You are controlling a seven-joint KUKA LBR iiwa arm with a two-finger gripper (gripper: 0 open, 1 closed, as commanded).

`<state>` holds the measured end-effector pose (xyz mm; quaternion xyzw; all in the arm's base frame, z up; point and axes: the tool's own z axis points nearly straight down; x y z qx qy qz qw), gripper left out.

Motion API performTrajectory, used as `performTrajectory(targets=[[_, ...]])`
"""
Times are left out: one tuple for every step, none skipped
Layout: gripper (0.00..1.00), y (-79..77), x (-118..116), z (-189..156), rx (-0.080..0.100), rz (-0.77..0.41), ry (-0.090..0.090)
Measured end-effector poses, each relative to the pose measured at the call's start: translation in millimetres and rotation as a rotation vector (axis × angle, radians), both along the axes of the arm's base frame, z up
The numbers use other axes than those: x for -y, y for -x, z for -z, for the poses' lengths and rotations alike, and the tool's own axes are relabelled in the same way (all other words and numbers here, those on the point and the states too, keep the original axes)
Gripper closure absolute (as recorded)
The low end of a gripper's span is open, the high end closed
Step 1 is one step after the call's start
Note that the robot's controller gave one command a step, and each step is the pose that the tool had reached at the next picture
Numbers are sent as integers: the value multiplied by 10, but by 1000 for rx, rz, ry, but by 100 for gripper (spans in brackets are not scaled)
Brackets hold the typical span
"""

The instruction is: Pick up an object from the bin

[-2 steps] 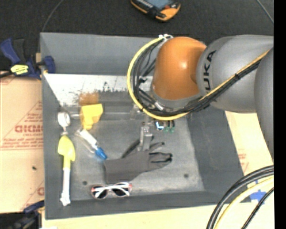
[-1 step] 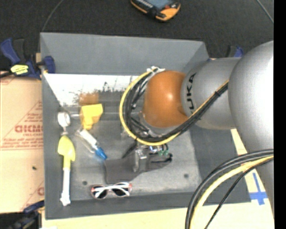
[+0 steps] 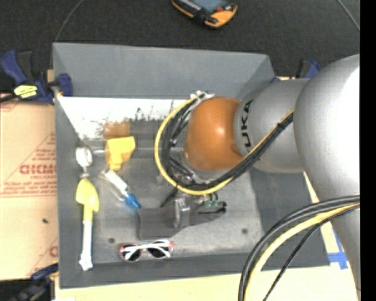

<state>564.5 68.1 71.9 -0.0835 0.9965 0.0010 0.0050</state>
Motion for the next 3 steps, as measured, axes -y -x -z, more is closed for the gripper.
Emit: performTrajectory(targets=[[0,-8,26,-16,-1,-16,2],[0,-8,7,-5,0,-1,-1],[100,-24,26,-27,5,-14,0]])
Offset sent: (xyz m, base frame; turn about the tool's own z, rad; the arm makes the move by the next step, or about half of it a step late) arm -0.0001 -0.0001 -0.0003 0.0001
